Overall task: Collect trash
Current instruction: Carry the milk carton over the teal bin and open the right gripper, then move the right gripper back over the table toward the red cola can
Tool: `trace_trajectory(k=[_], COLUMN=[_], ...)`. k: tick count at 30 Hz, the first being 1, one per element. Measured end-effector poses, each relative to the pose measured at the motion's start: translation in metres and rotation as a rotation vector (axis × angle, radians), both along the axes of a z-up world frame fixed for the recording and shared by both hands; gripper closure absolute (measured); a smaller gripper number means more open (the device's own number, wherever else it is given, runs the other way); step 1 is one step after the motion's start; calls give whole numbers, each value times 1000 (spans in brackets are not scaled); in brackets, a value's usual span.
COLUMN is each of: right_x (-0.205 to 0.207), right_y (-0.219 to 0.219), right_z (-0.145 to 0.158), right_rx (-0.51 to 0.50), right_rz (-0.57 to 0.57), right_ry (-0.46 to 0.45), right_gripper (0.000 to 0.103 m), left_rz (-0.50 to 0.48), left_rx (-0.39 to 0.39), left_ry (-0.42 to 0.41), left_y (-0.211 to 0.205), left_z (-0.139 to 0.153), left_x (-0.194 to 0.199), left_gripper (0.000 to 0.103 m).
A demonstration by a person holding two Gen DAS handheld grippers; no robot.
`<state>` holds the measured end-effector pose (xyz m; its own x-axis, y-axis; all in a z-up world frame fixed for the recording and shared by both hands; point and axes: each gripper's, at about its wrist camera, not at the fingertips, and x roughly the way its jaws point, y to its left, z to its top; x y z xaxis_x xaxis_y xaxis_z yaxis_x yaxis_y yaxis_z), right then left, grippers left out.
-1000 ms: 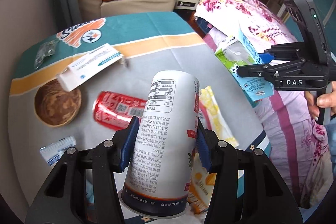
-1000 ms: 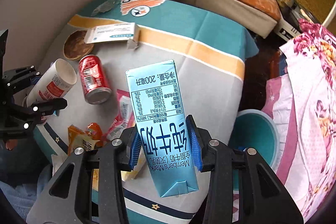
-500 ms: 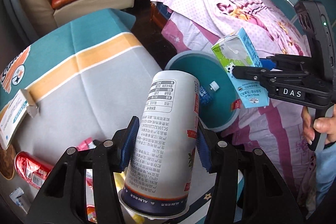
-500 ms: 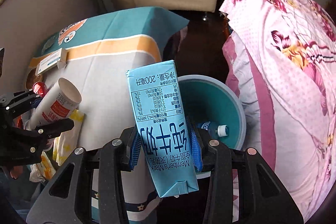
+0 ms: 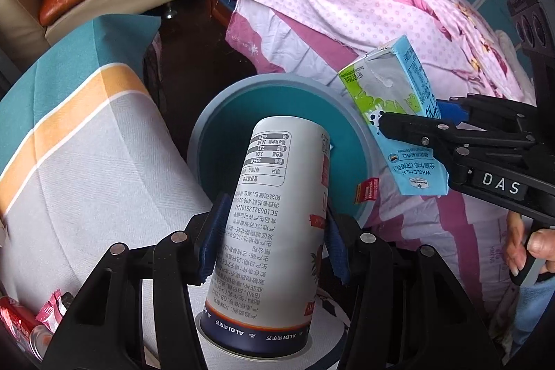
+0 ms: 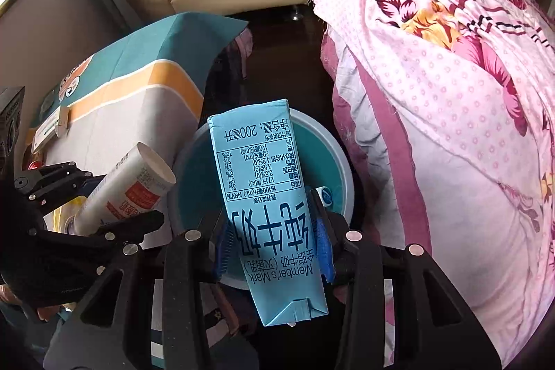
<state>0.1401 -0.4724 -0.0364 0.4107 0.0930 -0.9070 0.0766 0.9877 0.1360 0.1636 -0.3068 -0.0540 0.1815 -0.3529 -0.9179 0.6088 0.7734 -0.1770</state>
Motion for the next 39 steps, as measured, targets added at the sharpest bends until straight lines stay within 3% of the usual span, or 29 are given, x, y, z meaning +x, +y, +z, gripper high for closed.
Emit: trace_trajectory(k=[3,5,7,30,34,39], right_x=[0,0,1,20,20,18], right_y=[-5,-8,-9,20,27,37], right_z=[-4,-7,-9,-31,-26,-11], right_rx=[3,4,3,-12,-29,-59], right_rz=[-11,-14,-16,40,44,54], right_ry=[8,14,20,125,123,111], right_gripper=[65,65,65,64,46,40], left_rz=[1,11,26,94,101,118], left_rx=[2,9,11,-15,-24,-33], left_ry=[6,-3,-30,-43,-41,-47], left_y=[-8,-8,-6,46,53,69], left_z=[-4,-4,-3,14,16,22], left_x=[3,4,5,-4,-5,-8], left_gripper=[49,31,22,20,20,20])
